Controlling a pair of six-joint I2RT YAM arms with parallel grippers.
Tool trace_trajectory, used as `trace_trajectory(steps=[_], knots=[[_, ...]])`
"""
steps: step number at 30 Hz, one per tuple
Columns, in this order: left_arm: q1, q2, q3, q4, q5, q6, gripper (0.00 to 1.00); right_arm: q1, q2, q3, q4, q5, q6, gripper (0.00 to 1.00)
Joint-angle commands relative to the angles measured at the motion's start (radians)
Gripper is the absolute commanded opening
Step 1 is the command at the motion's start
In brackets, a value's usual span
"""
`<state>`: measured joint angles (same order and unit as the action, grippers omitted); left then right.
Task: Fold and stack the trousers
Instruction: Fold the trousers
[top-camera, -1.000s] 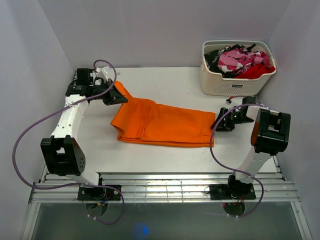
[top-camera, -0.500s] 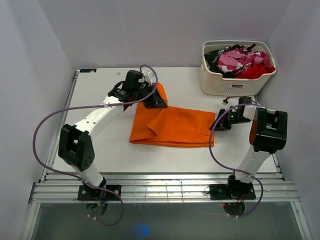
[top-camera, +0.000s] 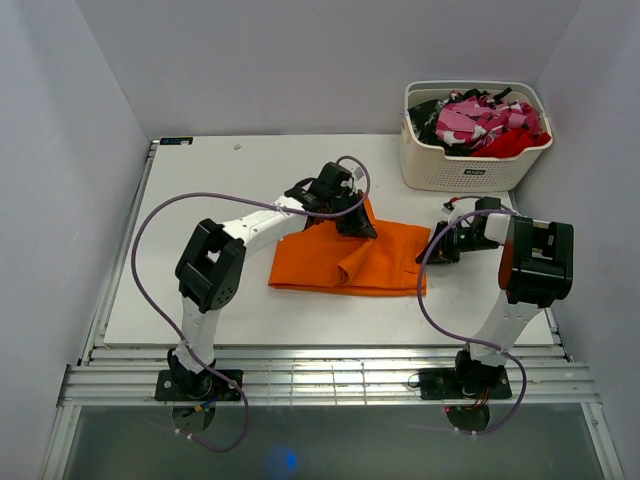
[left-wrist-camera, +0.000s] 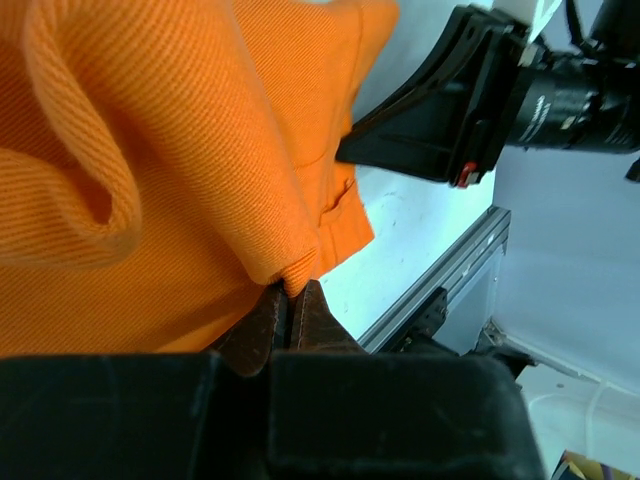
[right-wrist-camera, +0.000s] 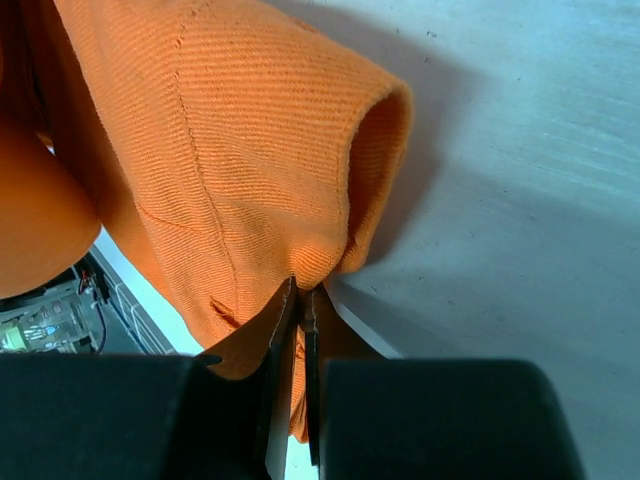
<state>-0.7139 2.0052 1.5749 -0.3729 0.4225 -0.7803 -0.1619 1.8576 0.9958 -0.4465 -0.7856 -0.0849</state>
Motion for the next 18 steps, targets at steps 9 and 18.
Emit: trace_trajectory(steps=[9,18], knots=[[-0.101,0.102,0.204,0.078,-0.022,-0.092,0.0,0.025,-0.031,-0.045,0.034,-0.061,0.019,0.08],[-0.142,0.161,0.267,0.098,-0.016,-0.148,0.0,0.038,-0.038,-0.057,0.051,-0.066,0.043,0.08]])
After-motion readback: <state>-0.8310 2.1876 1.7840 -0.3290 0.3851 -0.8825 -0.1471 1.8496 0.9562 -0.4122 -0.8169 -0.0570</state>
